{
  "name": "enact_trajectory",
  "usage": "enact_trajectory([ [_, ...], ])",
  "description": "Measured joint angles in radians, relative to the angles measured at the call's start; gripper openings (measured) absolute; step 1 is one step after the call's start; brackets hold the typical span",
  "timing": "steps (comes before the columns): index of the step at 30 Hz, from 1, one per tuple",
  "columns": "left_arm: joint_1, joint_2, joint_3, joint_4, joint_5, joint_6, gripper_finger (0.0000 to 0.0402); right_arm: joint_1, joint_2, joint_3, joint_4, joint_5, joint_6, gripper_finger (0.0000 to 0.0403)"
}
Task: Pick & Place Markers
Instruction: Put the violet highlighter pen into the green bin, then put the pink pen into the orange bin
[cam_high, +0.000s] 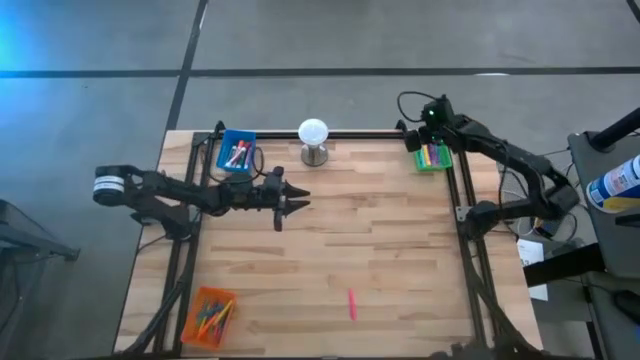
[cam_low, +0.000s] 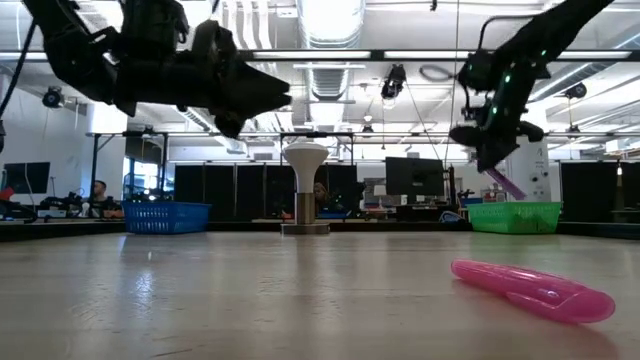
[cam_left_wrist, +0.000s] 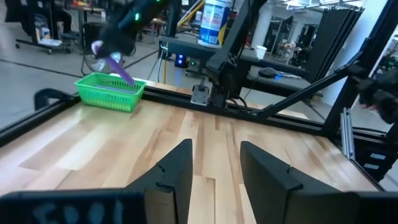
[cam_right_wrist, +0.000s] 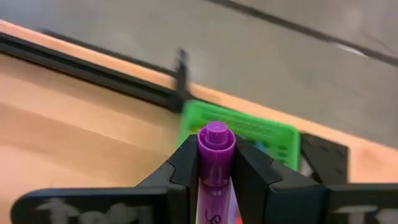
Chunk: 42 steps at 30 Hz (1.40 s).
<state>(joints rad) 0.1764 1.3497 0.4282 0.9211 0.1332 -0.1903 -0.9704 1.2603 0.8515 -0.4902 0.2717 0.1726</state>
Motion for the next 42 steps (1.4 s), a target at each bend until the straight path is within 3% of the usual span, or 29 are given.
enact_trajectory([
  [6, 0.011, -0.117, -0.095, -0.001, -0.033, -0.002, 0.0128, -0.014, 0.144, 0.068, -0.055, 0.112, 0.024, 0.0068],
  [14, 0.011, -0.251, -0.194, -0.001, -0.055, -0.022, 0.0128, -0.013, 0.366, 0.249, -0.332, 0.242, 0.138, 0.0068],
  [24, 0.011, -0.352, -0.284, 0.002, -0.054, -0.036, 0.0128, -0.021, 0.549, 0.358, -0.483, 0.308, 0.222, 0.0081],
  [34, 0.011, -0.375, -0.300, -0.025, -0.053, -0.049, 0.0128, -0.002, 0.474, 0.386, -0.573, 0.281, 0.227, 0.0149],
  [38, 0.011, -0.375, -0.298, -0.047, -0.053, -0.049, 0.0128, 0.081, 0.348, 0.331, -0.569, 0.165, 0.221, 0.0133],
  [42, 0.008, -0.375, -0.298, -0.045, -0.053, -0.049, 0.0119, 0.265, 0.180, 0.217, -0.503, 0.083, 0.289, 0.0089],
])
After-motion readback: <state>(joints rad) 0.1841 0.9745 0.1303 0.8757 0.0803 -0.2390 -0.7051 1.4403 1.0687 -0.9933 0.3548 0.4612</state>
